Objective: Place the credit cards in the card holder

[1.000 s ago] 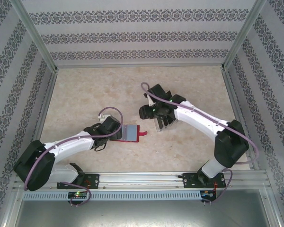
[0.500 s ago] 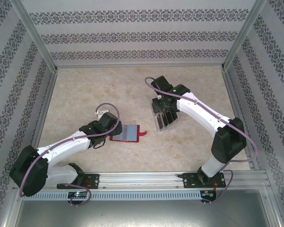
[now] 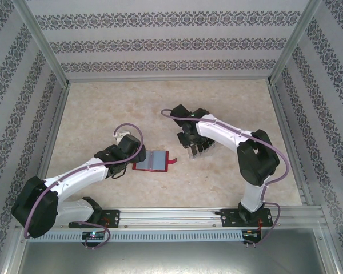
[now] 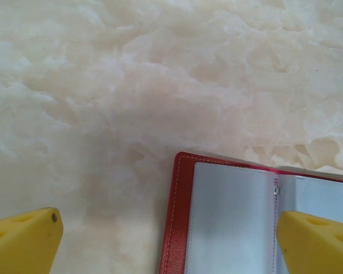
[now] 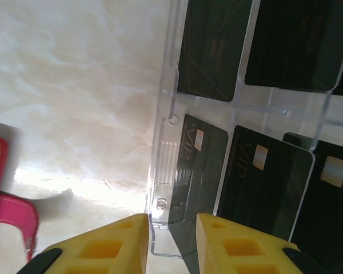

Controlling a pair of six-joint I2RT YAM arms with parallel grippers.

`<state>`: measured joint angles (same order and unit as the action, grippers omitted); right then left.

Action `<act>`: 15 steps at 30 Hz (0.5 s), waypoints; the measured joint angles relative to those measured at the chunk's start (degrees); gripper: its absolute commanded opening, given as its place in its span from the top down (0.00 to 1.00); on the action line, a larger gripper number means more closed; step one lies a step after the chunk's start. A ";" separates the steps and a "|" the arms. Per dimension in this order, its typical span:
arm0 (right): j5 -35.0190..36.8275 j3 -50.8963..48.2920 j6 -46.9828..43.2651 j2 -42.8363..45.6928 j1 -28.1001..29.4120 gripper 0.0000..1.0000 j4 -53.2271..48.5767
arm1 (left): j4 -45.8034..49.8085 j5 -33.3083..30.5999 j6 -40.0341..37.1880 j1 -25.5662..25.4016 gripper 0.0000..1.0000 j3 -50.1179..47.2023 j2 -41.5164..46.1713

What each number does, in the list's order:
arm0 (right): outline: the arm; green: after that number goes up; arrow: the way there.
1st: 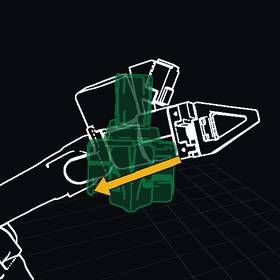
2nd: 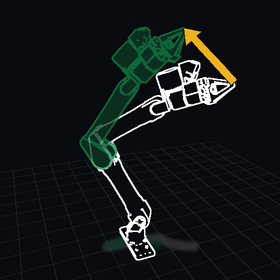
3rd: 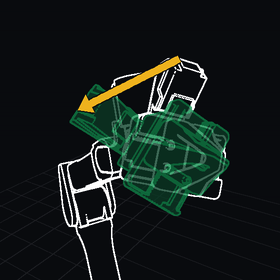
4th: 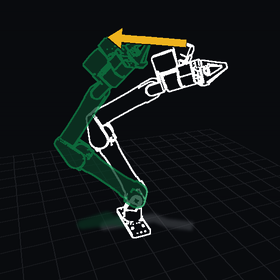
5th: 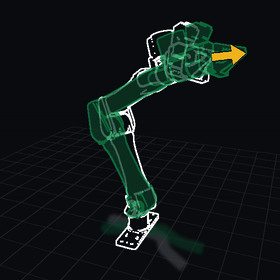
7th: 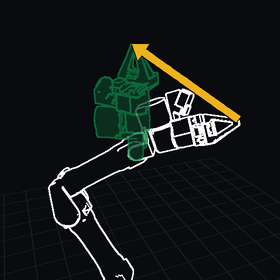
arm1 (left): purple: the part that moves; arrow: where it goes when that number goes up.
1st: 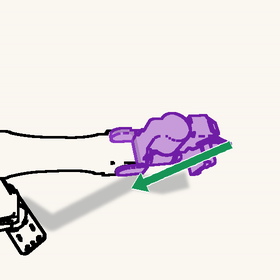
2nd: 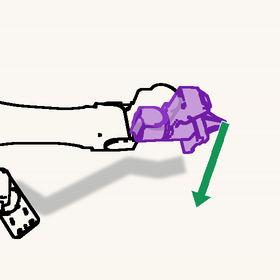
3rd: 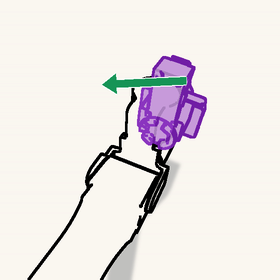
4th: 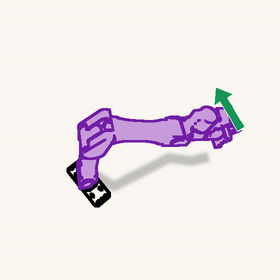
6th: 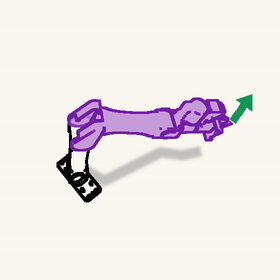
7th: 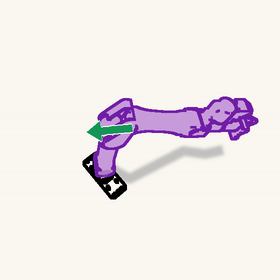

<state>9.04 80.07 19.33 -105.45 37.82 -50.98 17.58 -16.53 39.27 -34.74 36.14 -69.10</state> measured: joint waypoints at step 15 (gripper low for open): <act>5.73 0.02 0.39 -1.86 1.07 0.72 -1.55 | -0.02 0.04 -0.02 0.00 0.04 0.00 0.00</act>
<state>14.76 80.09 19.73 -107.31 38.89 -52.53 17.56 -16.49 39.24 -34.74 36.14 -69.10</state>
